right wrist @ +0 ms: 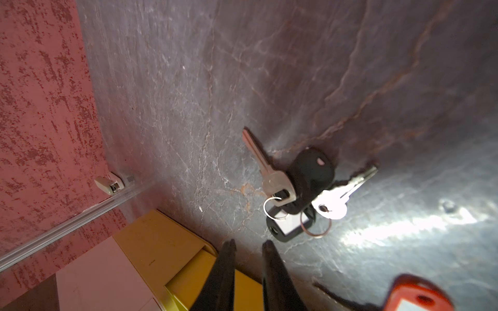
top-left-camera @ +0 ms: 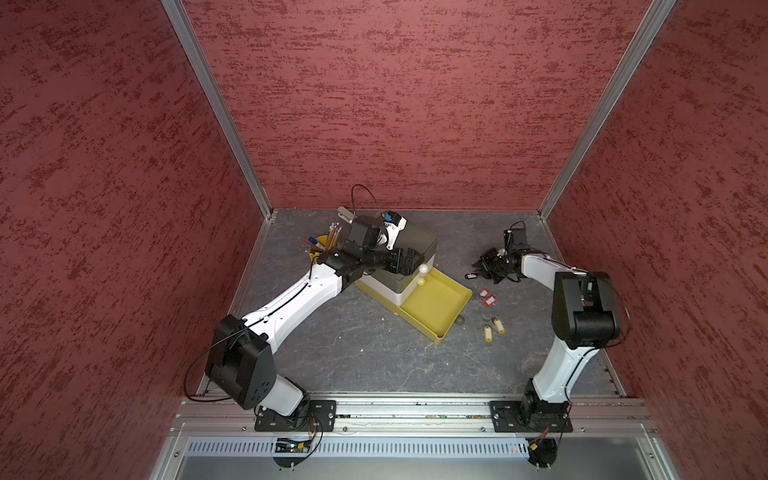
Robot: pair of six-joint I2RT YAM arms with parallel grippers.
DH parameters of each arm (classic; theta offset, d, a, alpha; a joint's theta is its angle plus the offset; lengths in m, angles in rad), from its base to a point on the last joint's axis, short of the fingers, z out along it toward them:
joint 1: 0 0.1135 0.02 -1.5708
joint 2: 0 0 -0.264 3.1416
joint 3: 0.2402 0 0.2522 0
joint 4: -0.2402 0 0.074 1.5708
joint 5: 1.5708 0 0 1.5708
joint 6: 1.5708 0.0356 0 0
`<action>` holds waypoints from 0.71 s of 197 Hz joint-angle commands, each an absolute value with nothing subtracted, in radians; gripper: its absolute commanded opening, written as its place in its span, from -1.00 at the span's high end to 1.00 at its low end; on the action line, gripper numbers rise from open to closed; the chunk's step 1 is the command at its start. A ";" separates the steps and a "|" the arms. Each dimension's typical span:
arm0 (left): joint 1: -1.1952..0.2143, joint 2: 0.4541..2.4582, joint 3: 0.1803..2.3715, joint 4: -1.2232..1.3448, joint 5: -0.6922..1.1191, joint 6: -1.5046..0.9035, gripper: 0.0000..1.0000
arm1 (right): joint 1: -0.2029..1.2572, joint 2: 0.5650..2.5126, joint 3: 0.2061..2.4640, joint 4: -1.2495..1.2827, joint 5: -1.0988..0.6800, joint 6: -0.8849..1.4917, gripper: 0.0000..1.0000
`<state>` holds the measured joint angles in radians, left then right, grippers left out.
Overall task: Take the keys out of the drawer
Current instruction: Place the key at the center of the board.
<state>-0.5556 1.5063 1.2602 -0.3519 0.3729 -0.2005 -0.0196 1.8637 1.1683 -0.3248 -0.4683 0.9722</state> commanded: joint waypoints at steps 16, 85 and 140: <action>-0.550 1.533 1.223 -0.536 0.353 -0.218 -0.99 | -0.027 1.768 1.169 -0.371 -0.492 0.958 0.49; -0.542 1.476 1.223 -0.503 0.316 -0.270 -0.99 | -0.008 1.539 1.043 -0.444 -0.588 0.929 0.35; -0.543 1.436 1.218 -0.505 0.291 -0.310 -0.99 | 0.026 1.408 0.977 -0.514 -0.683 0.826 0.19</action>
<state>-0.5480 1.4448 1.2461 -0.4210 0.3130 -0.2626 -0.0002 1.4807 0.9844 -0.4446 -0.6331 0.9070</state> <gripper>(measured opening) 0.996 0.389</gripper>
